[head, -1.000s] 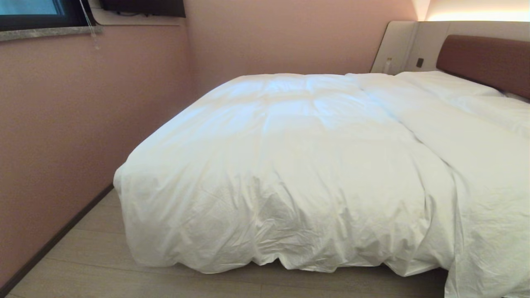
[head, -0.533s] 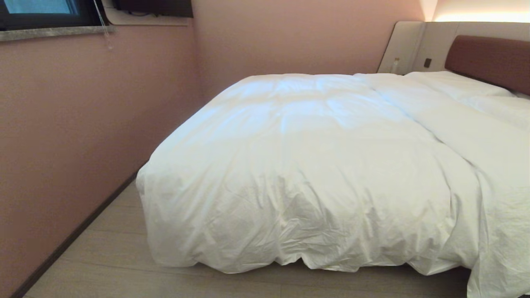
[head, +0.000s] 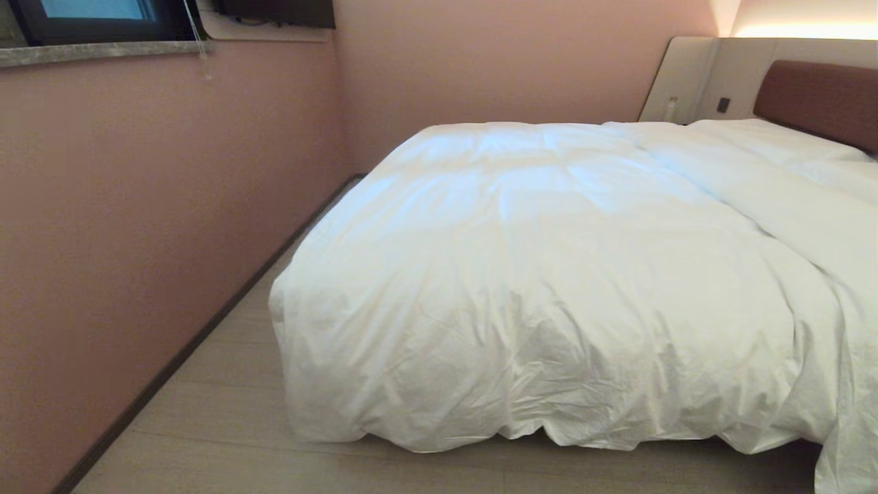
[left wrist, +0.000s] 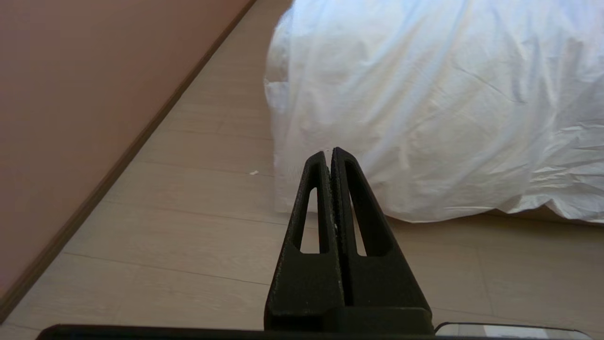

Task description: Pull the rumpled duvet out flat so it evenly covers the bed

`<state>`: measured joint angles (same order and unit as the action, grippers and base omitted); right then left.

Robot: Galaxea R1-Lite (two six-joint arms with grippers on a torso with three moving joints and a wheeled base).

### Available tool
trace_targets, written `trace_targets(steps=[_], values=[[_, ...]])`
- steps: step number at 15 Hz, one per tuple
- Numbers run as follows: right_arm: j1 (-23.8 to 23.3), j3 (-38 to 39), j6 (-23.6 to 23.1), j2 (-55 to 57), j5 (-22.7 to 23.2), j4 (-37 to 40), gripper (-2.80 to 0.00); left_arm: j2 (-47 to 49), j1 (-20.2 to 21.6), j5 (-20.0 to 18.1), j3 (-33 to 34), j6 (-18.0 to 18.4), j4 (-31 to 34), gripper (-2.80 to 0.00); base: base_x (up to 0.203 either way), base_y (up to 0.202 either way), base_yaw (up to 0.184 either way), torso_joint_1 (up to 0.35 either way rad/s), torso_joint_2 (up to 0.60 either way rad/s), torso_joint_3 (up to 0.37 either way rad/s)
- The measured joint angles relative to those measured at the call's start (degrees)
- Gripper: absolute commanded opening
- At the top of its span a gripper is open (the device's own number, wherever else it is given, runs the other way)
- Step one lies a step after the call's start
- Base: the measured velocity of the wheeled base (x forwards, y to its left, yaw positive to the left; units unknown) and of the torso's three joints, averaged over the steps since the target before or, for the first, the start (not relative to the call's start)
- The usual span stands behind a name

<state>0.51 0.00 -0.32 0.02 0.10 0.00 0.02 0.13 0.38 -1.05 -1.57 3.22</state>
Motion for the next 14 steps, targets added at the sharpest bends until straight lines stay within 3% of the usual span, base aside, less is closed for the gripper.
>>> trace_targets(steps=[14], values=[[0.0, 0.0, 0.0, 0.0, 0.0, 0.0, -2.80, 0.0, 0.0, 0.0, 0.0, -0.1, 0.0, -2.80, 0.000, 0.196, -0.001, 0.002, 0.00, 0.002]])
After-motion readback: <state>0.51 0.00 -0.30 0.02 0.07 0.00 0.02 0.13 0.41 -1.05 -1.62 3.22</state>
